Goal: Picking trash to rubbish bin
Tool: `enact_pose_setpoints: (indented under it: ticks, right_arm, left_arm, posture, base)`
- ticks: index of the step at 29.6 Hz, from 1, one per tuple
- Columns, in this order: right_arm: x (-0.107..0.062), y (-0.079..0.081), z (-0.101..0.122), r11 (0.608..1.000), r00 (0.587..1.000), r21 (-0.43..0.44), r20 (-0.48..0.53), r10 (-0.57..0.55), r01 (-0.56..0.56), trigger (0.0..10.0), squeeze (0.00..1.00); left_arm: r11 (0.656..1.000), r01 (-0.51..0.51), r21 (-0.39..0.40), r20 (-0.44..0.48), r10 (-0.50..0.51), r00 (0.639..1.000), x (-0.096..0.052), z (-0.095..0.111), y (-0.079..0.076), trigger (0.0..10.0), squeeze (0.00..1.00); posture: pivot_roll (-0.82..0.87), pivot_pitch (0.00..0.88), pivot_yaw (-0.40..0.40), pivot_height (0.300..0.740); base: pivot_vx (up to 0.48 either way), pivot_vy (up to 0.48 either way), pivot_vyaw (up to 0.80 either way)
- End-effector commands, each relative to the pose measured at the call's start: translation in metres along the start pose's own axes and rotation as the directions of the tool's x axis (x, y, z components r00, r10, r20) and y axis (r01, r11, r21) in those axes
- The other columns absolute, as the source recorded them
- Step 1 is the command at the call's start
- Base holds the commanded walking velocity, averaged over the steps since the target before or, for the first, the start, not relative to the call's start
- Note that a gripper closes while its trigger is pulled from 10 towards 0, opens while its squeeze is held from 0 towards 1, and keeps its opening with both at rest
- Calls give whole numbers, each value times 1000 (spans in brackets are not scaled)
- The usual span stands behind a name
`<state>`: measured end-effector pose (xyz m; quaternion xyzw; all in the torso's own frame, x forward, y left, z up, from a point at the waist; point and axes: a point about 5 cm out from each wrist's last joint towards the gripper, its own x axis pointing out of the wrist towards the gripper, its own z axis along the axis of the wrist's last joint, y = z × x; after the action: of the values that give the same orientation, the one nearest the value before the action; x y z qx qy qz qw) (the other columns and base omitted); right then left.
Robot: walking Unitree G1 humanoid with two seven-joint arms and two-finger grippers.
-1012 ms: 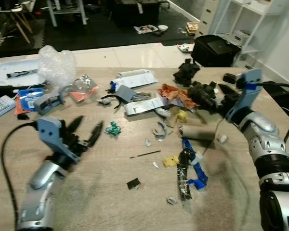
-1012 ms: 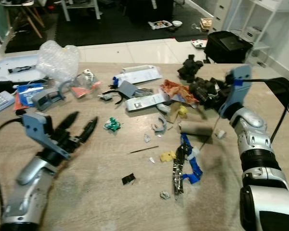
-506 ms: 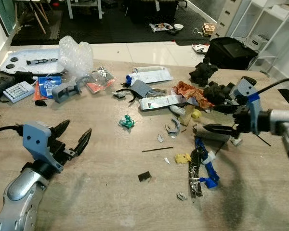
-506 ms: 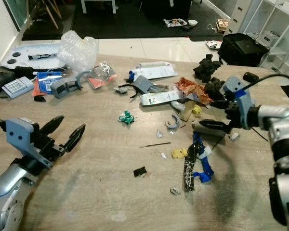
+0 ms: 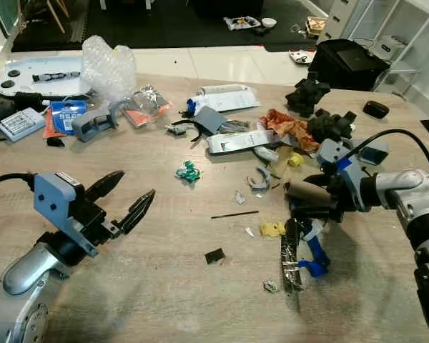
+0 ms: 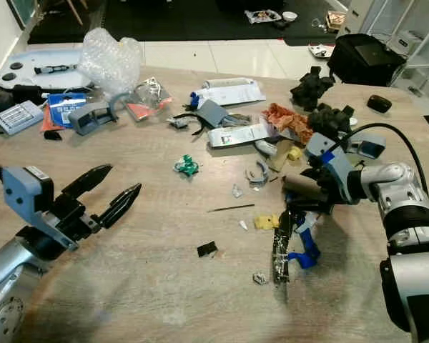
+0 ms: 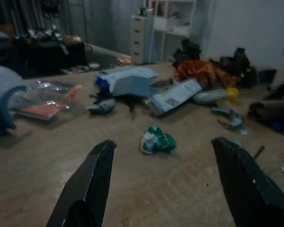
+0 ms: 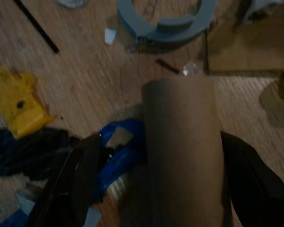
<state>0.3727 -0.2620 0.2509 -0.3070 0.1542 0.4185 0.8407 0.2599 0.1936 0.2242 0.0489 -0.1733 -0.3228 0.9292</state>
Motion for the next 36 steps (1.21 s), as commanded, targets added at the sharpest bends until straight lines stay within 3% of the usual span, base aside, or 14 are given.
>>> enact_pose_setpoints:
  ticks: [1, 4, 14, 18, 23, 26, 31, 32, 34, 35, 36]
  right_arm:
    - [-2, 5, -14, 999, 996, 2, -81, 32, -32, 10000, 0]
    - [-3, 4, -17, 999, 992, -25, -128, 21, -24, 10000, 0]
    - [-11, -2, -20, 993, 962, -122, -272, -23, -10, 10000, 0]
    - [-11, -4, -18, 993, 963, -121, -264, -48, 16, 10000, 0]
    - [-17, -13, 5, 996, 993, -46, -77, -86, 83, 10000, 0]
    - [-24, -22, 20, 988, 989, -44, 21, -146, 147, 10000, 0]
    - [-25, -27, 18, 969, 970, -28, 12, -244, 244, 10000, 0]
    - [-21, -23, 5, 969, 968, -10, -48, -247, 247, 10000, 0]
    - [-21, -23, 5, 969, 968, -10, -48, -247, 247, 10000, 0]
    - [-17, -18, -7, 973, 967, -8, -116, -229, 229, 10000, 0]
    - [-17, -18, -7, 973, 967, -8, -116, -229, 229, 10000, 0]
  left_arm:
    - [999, 36, 17, -69, -35, 997, -3, -9, -3, 10000, 0]
    - [997, 62, 47, -144, -54, 988, -7, -19, -3, 10000, 0]
    - [992, 105, 71, -199, -89, 976, -4, -30, -13, 10000, 0]
    - [991, 112, 73, -203, -95, 975, -3, -32, -15, 10000, 0]
    - [989, 127, 78, -201, -109, 973, 1, -34, -18, 10000, 0]
    - [988, 132, 81, -197, -114, 974, 3, -34, -20, 10000, 0]
    - [987, 140, 79, -188, -123, 974, 4, -33, -23, 10000, 0]
    - [986, 146, 78, -190, -129, 973, 4, -33, -25, 10000, 0]
    - [986, 146, 78, -190, -129, 973, 4, -33, -25, 10000, 0]
    - [986, 150, 78, -193, -132, 972, 3, -34, -26, 10000, 0]
    - [986, 150, 78, -193, -132, 972, 3, -34, -26, 10000, 0]
  posture:
    - [-90, 399, -42, 740]
    - [-96, 401, -41, 740]
    - [-112, 392, -49, 740]
    - [-113, 386, -49, 740]
    - [-115, 373, -47, 740]
    - [-113, 376, -45, 740]
    - [-111, 381, -44, 740]
    - [-106, 386, -44, 740]
    - [-106, 386, -44, 740]
    - [-98, 386, -46, 740]
    - [-98, 386, -46, 740]
  base:
    - [0, 0, 0]
    - [0, 0, 0]
    - [0, 0, 0]
    - [0, 0, 0]
    - [0, 0, 0]
    - [0, 0, 0]
    - [0, 0, 0]
    - [0, 0, 0]
    - [0, 0, 0]
    - [0, 0, 0]
    - [0, 0, 0]
